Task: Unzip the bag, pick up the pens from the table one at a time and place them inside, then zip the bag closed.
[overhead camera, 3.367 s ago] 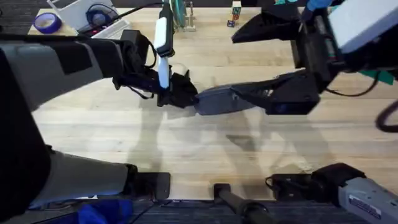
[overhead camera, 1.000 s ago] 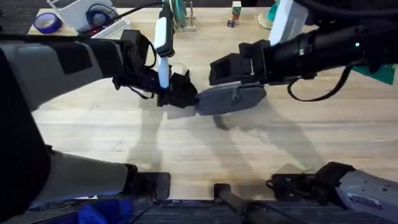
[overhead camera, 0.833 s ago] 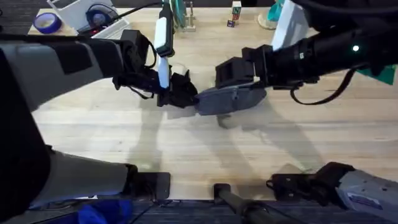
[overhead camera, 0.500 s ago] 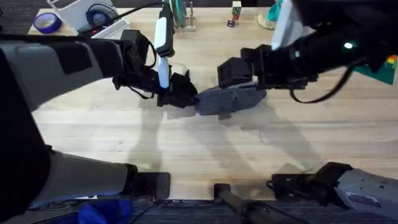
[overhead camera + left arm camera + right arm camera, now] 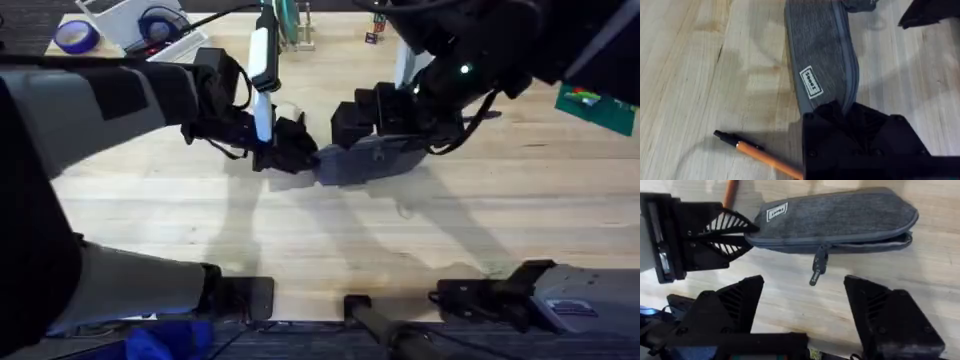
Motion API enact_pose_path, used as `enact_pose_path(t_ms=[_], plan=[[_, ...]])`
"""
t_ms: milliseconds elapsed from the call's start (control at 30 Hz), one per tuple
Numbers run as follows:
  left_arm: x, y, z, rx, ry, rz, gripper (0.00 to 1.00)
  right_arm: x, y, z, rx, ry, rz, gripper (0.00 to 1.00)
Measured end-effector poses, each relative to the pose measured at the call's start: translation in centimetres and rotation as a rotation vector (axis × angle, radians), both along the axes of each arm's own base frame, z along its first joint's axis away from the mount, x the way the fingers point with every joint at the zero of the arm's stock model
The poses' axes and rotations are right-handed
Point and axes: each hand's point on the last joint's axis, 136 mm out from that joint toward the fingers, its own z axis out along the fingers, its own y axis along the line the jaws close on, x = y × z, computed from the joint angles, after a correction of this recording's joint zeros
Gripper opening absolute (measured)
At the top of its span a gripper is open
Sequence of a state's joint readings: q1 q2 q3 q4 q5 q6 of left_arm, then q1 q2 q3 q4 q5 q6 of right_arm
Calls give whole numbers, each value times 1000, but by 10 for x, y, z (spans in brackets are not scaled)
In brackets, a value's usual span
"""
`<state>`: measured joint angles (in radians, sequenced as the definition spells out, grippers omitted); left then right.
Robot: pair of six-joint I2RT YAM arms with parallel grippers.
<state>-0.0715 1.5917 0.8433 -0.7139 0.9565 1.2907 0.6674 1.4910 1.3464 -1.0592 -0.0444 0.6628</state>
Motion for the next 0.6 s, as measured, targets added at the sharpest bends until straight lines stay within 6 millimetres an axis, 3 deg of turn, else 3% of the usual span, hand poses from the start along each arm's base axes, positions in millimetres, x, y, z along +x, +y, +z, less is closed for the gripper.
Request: enact_pose_path(t_ms=[333,600], plan=[[0,0,0,0,0,0,42,2,1,-1,0,-1,-12,995],[0,0,0,0,0,0,42,6,4,-27,-49,61,-12,993]])
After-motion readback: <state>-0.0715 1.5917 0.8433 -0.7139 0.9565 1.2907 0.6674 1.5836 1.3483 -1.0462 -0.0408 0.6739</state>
